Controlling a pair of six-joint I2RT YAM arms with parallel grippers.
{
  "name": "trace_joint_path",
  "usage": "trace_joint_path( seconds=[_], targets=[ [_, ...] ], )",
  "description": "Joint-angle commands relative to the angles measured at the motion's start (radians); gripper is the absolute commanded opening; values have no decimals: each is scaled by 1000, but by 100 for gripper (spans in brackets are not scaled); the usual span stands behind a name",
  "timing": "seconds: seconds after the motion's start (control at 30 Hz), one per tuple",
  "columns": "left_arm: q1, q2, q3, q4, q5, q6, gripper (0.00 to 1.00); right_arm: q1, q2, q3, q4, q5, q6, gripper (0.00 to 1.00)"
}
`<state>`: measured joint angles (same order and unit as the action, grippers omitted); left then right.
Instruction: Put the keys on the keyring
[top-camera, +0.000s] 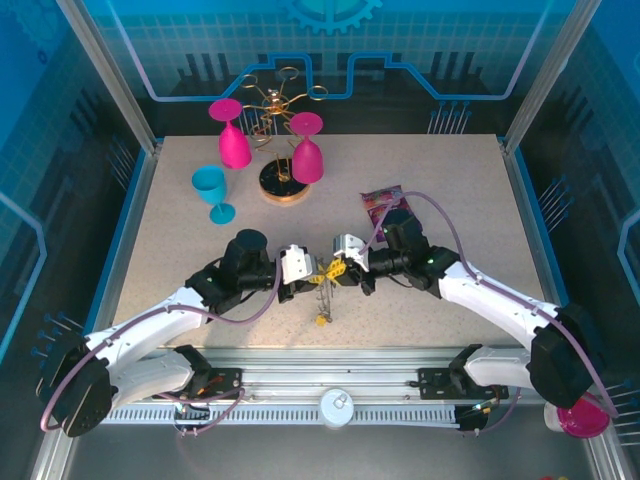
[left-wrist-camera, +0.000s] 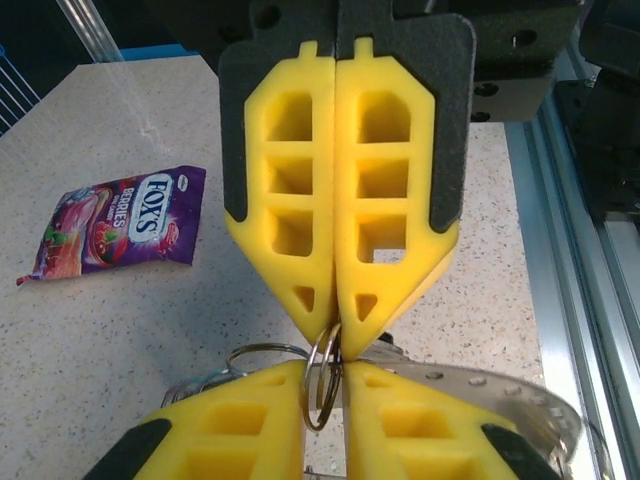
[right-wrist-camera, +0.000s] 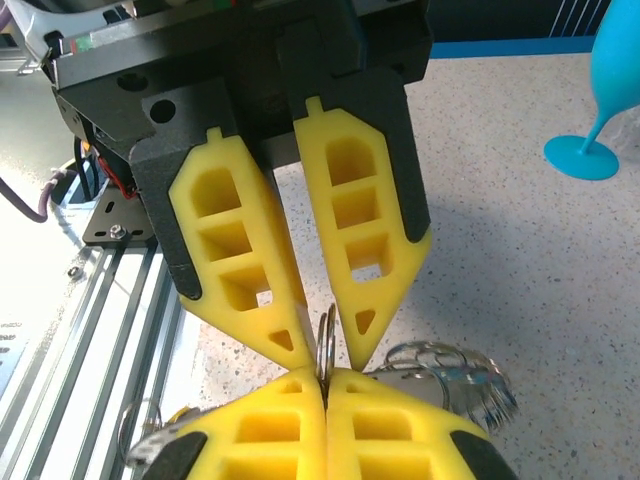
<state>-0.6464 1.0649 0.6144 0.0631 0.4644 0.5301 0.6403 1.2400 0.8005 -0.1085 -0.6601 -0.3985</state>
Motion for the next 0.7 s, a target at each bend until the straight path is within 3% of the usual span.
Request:
trace_joint_path(
  seconds=[0.0,0.4,0.5,0.67],
  targets=[
    [-8,-15,42,-53,-3,22,18,14,-11,72,-106,16,-78,0],
    [-8,22,74,-75,22,25,21,85,71,233,-350,151,-212,0],
    [-7,24,79,-80,31,28,16,97,88,254,-377,164,-229,0],
    [-8,22,85,-100,44,39,0,100,90,260,-369,166,-211,0]
  ],
)
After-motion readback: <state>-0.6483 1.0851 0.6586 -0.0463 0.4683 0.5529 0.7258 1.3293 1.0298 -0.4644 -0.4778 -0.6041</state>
